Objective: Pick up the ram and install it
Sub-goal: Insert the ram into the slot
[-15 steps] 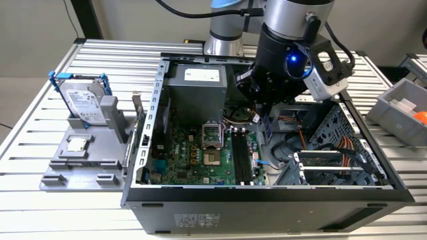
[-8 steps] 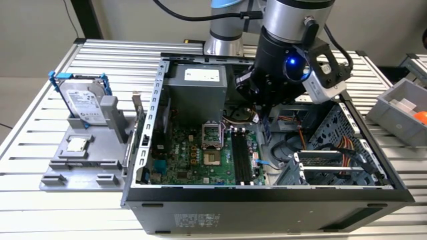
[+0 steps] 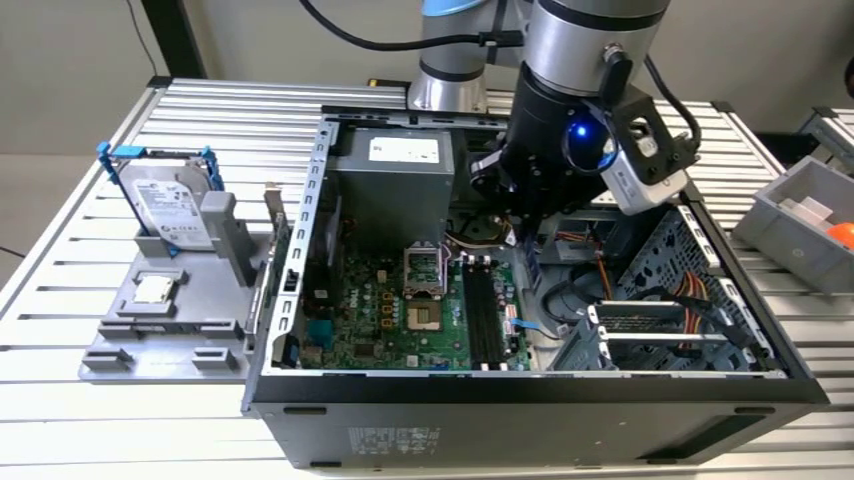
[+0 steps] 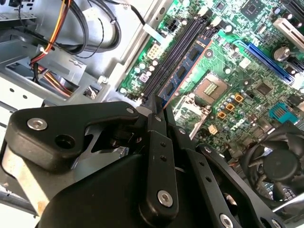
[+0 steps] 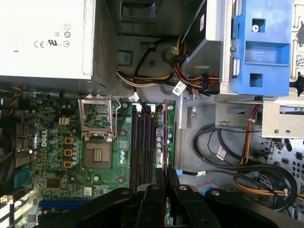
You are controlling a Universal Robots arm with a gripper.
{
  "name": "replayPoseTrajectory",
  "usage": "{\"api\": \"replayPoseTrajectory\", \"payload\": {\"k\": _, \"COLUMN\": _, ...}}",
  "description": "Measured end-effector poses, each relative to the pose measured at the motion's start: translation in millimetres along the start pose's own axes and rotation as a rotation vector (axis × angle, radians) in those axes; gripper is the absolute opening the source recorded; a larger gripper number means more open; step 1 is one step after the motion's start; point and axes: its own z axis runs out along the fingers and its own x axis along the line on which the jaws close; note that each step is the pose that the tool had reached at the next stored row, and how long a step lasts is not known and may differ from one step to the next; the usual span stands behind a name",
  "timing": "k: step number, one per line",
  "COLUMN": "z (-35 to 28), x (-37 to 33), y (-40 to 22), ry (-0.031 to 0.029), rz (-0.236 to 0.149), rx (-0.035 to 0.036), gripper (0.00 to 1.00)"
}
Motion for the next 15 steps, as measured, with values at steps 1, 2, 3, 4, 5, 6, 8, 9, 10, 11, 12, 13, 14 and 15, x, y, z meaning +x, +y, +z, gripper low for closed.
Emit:
{"api": "replayPoseTrajectory", "payload": {"k": 1, "z": 0.7, "x": 0.0, "y": 0.0, "ry": 0.0, "rz": 0.0, "rx": -0.0001, "gripper": 0.0}}
{"api": "replayPoseTrajectory", "payload": {"k": 2, "z": 1.3, "x": 0.1, "y": 0.0, "ry": 0.0, "rz": 0.0, "rx": -0.0001, "gripper": 0.0}}
{"api": "replayPoseTrajectory", "payload": {"k": 3, "z": 1.9, "x": 0.1, "y": -0.1, "ry": 0.0, "rz": 0.0, "rx": -0.0001, "gripper": 0.0}}
{"api": "replayPoseTrajectory", "payload": {"k": 4, "z": 2.6, "x": 0.1, "y": -0.1, "ry": 0.0, "rz": 0.0, "rx": -0.0001, "gripper": 0.0}}
{"api": "replayPoseTrajectory", "payload": {"k": 5, "z": 3.3, "x": 0.2, "y": -0.1, "ry": 0.0, "rz": 0.0, "rx": -0.0002, "gripper": 0.0}}
{"api": "replayPoseTrajectory", "payload": {"k": 6, "z": 4.0, "x": 0.2, "y": -0.1, "ry": 0.0, "rz": 0.0, "rx": -0.0002, "gripper": 0.0}}
{"api": "replayPoseTrajectory", "payload": {"k": 8, "z": 5.4, "x": 0.3, "y": -0.2, "ry": 0.0, "rz": 0.0, "rx": -0.0001, "gripper": 0.0}}
{"api": "replayPoseTrajectory", "payload": {"k": 9, "z": 6.2, "x": 0.3, "y": -0.2, "ry": 0.0, "rz": 0.0, "rx": -0.0001, "gripper": 0.0}}
{"api": "replayPoseTrajectory", "payload": {"k": 10, "z": 6.9, "x": 0.4, "y": -0.3, "ry": 0.0, "rz": 0.0, "rx": -0.0001, "gripper": 0.0}}
{"api": "replayPoseTrajectory", "payload": {"k": 11, "z": 7.7, "x": 0.4, "y": -0.3, "ry": 0.0, "rz": 0.0, "rx": -0.0001, "gripper": 0.0}}
{"api": "replayPoseTrajectory", "payload": {"k": 12, "z": 8.5, "x": 0.5, "y": -0.4, "ry": 0.0, "rz": 0.0, "rx": 0.0, "gripper": 0.0}}
{"api": "replayPoseTrajectory", "payload": {"k": 13, "z": 9.3, "x": 0.5, "y": -0.4, "ry": 0.0, "rz": 0.0, "rx": -0.0001, "gripper": 0.0}}
{"api": "replayPoseTrajectory", "payload": {"k": 14, "z": 10.1, "x": 0.5, "y": -0.4, "ry": 0.0, "rz": 0.0, "rx": -0.0001, "gripper": 0.0}}
{"api": "replayPoseTrajectory", "payload": {"k": 15, "z": 11.0, "x": 0.6, "y": -0.4, "ry": 0.0, "rz": 0.0, "rx": -0.0001, "gripper": 0.0}}
